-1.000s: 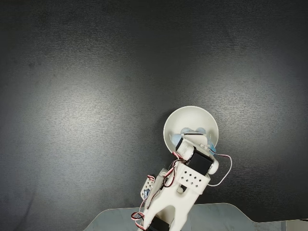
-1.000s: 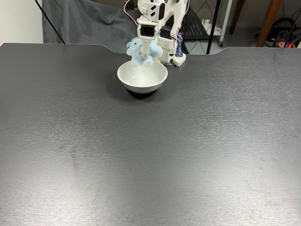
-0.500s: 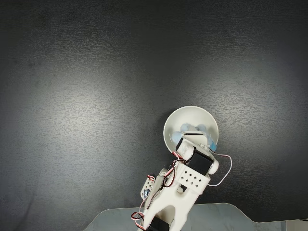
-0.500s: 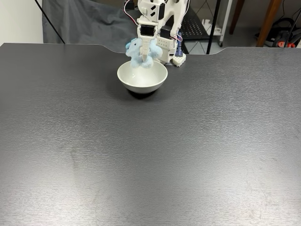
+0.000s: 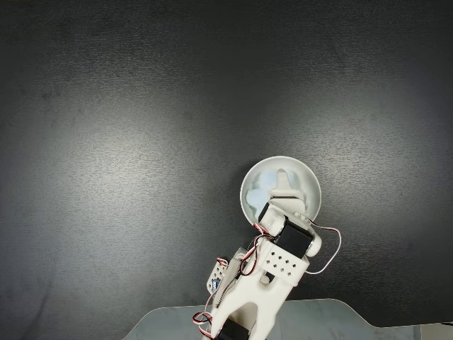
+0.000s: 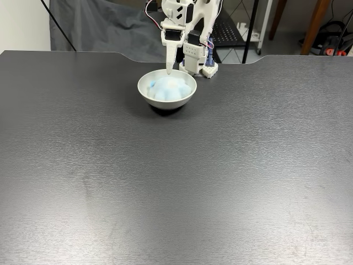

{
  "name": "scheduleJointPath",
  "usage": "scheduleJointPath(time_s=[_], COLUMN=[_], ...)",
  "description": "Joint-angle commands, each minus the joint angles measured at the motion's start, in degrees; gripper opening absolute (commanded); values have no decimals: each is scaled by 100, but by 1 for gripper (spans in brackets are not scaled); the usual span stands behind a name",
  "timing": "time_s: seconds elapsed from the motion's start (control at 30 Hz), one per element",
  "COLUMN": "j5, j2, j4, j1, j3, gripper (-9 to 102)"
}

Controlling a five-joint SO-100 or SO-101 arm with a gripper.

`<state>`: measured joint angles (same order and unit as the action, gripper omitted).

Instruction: Grasp a skyblue doll and put it in the white bowl.

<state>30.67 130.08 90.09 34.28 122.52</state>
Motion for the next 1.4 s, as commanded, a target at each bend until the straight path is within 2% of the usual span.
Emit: scheduleJointPath(time_s=[0.0, 0.27, 0.6, 0.8, 0.87, 1.03, 1.07, 1.23, 1.37], j5=[-79, -387, -1749, -1925, -1925, -1863, -1854, -1854, -1872], j2=[202, 211, 1178, 1143, 1143, 1134, 1134, 1134, 1213], j4=[-158, -1310, -1257, -1239, -1239, -1248, -1248, -1239, -1239], j1=[26, -70, -2294, -2575, -2593, -2558, -2558, -2575, -2619], j3=[-343, -1819, -2698, -2610, -2610, -2610, -2610, -2593, -2584], gripper=[45, 45, 45, 43, 36, -2, -4, 10, 12])
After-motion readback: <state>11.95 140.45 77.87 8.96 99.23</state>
